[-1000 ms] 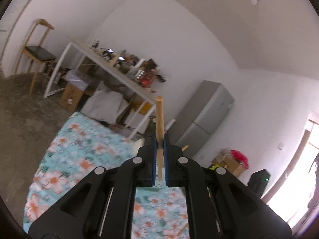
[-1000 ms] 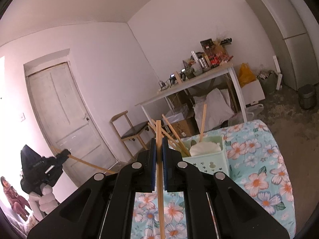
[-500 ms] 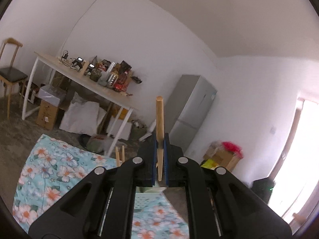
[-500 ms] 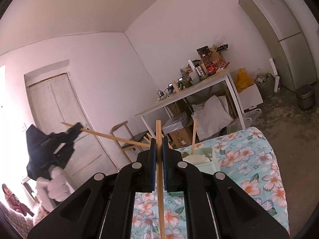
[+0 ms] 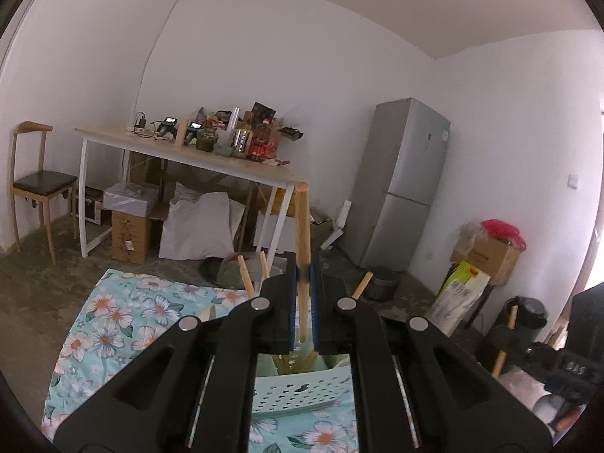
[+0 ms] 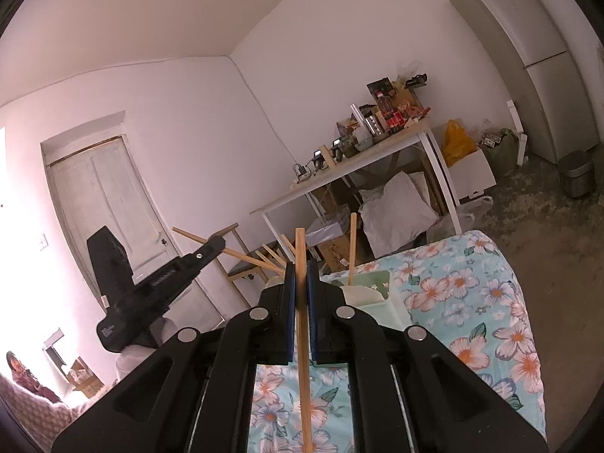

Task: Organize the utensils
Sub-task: 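Lower the left gripper's chopstick into the holder and open the left gripper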

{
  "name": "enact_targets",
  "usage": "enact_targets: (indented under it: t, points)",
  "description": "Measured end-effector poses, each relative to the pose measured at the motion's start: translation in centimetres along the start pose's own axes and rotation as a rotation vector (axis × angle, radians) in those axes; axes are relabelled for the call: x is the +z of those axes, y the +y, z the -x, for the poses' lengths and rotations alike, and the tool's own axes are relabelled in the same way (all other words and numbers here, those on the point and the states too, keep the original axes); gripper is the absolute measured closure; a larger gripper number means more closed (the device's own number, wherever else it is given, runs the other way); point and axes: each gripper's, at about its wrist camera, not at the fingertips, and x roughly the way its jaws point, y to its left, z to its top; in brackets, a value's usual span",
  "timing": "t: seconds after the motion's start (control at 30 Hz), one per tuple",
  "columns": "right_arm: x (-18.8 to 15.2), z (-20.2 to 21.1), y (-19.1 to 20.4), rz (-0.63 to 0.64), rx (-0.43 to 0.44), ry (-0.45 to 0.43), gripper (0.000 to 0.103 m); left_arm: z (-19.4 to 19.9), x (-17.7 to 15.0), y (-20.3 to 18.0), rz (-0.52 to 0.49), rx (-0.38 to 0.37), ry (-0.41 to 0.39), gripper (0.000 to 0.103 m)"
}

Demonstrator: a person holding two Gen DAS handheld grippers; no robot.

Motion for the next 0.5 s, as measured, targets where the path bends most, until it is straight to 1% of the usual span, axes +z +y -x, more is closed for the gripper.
enact_targets:
  t: [0.13, 0.3, 0.37, 0.43, 0.47, 0.5]
  points:
    - [-0.4, -0.3, -0.9, -0.027, 0.000, 0.012, 0.097, -1.6, -1.0, 0.0, -0.011, 0.020, 0.009, 0.098]
    - [-0.7, -0.5, -1.0, -0.021, 0.000, 0.022, 0.097, -3.2, -2.1, 0.6, -0.002, 0.058, 0.011, 0.097]
    - [-0.7, -0.5, -0.9, -0.017, 0.000, 0.024, 0.097, -3.6, -2.4, 0.9, 0.008, 0.074, 0.017, 0.088]
    - [-0.8, -0.5, -0.8, -0.018, -0.001, 0.023, 0.097, -3.3, -2.5, 1.1, 0.019, 0.081, 0.012, 0.063]
    - [-0.8, -0.6, -0.8, -0.020, -0.001, 0.024, 0.097, -3.1, -2.5, 1.1, 0.018, 0.087, 0.004, 0.059]
    - [-0.8, -0.6, -0.8, -0.022, -0.001, 0.024, 0.097, -2.9, -2.4, 1.0, 0.014, 0.089, -0.001, 0.052]
